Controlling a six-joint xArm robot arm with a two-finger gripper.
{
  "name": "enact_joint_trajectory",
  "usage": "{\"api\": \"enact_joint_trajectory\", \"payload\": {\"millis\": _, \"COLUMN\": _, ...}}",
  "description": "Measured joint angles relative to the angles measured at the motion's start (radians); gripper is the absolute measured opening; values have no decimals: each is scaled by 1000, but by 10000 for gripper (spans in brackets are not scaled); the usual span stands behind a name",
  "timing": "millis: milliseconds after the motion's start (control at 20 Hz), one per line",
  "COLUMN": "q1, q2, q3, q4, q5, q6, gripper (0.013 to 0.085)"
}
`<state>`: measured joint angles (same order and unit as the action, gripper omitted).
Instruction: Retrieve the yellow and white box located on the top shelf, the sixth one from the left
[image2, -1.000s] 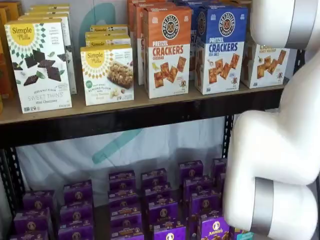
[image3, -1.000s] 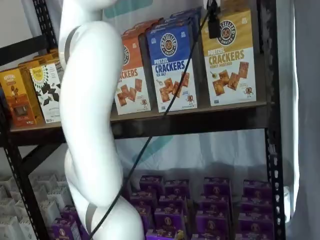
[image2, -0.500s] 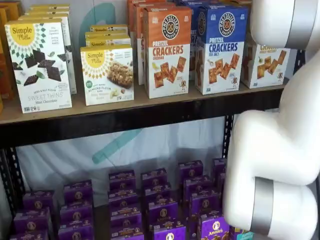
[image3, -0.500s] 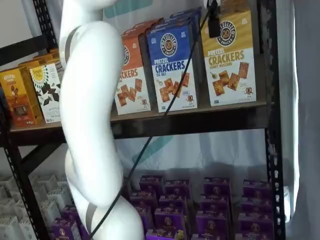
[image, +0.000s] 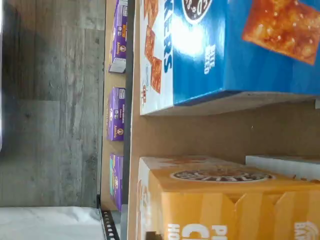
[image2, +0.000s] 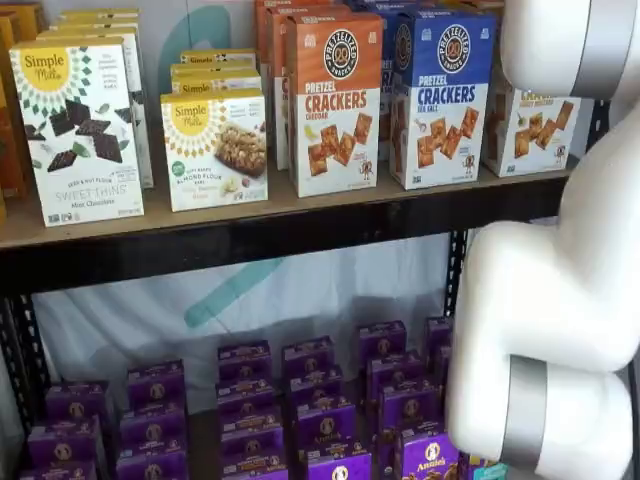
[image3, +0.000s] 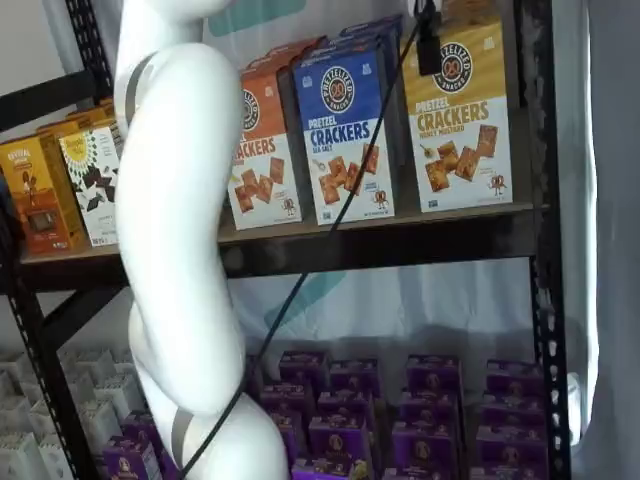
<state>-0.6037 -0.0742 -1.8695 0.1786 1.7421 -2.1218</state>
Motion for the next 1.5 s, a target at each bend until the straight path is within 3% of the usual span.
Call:
{"api": "enact_joint_trajectory", "payload": {"millis": 50, "q1": -1, "q2": -1, "q3": 2, "q4": 1, "q5": -2, "q6": 0, "gripper": 610}}
{"api": "enact_joint_trajectory", "payload": {"millis": 550, "q1": 0, "q2": 4, "q3": -11, "q4": -8, "q5": 12, "q6": -2, "gripper": 610}}
{"api": "enact_joint_trajectory", "payload": {"millis": 900, "q1": -17, "q2": -3, "q3": -36, "q4": 18, "q5": 47, "q6": -2, "gripper": 610}}
{"api": "enact_joint_trajectory", "payload": {"millis": 1500, "q1": -84, "q2": -126, "q3": 38, "q4": 31, "q5": 106, "q6": -56, "gripper": 610}}
